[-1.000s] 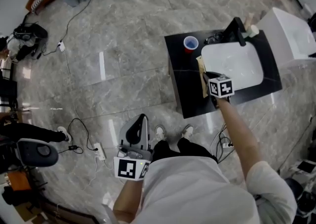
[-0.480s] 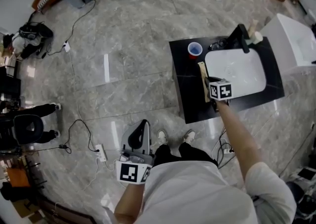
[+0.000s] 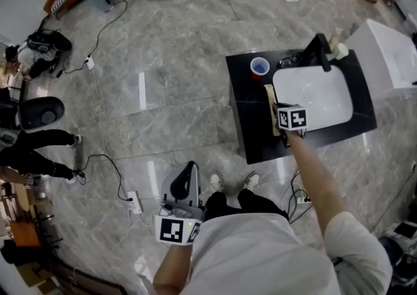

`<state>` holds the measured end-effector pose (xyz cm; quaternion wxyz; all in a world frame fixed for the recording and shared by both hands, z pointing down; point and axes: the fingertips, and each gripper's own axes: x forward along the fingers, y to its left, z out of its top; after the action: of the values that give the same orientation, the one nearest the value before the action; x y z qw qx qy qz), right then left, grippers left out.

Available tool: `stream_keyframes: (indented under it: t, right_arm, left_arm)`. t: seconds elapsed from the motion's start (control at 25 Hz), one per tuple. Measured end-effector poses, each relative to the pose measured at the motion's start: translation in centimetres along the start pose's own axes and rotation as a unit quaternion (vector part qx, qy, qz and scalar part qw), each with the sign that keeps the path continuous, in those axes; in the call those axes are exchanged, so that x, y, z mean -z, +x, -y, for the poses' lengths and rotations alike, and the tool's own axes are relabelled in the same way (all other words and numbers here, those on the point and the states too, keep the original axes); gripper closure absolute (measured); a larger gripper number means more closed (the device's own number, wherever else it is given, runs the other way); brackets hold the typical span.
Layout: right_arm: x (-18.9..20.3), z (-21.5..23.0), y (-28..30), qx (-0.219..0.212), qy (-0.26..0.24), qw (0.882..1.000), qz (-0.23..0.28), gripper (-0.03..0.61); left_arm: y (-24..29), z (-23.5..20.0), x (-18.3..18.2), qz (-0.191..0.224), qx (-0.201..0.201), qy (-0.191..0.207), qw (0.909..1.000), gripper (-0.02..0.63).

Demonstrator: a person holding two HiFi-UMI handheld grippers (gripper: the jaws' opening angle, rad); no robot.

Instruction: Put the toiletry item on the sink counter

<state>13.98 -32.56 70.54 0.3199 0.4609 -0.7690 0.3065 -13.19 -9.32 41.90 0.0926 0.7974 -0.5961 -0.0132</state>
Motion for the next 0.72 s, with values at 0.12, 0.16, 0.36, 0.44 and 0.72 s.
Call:
stream_keyframes:
  t: [0.12, 0.16, 0.36, 0.44, 0.72]
  right_arm:
    - [0.3, 0.0, 0.2, 0.006, -0.001, 1.000, -0.007, 0.526]
    - [0.3, -0.1, 0.3, 0.011, -0.004, 1.000, -0.007, 0.526]
    - [0.5, -0.3, 0.4, 0.017, 0.006, 1.000, -0.011, 0.523]
    - [0.4, -0.2, 0.3, 0.018, 0.008, 1.000, -0.010, 0.523]
    - [-0.3, 0.0, -0.1, 0.029, -0.001, 1.000, -0.004, 0.451]
  left_arm:
    - [-0.2, -0.2, -0.1, 0.000, -0.003, 0.002, 1.0000, 0.611]
    - [-0.3, -0.3, -0.1, 0.000, -0.004, 0.003, 1.0000, 0.611]
    - [-1.2, -1.1, -0.4, 0.004, -0.010, 0.008, 0.9999, 0.611]
    - [-1.3, -1.2, -0.4, 0.004, -0.011, 0.010, 0.9999, 0.612]
    - [-1.5, -1.6, -1.2, 0.011, -0.013, 0.011, 0.9998, 0.611]
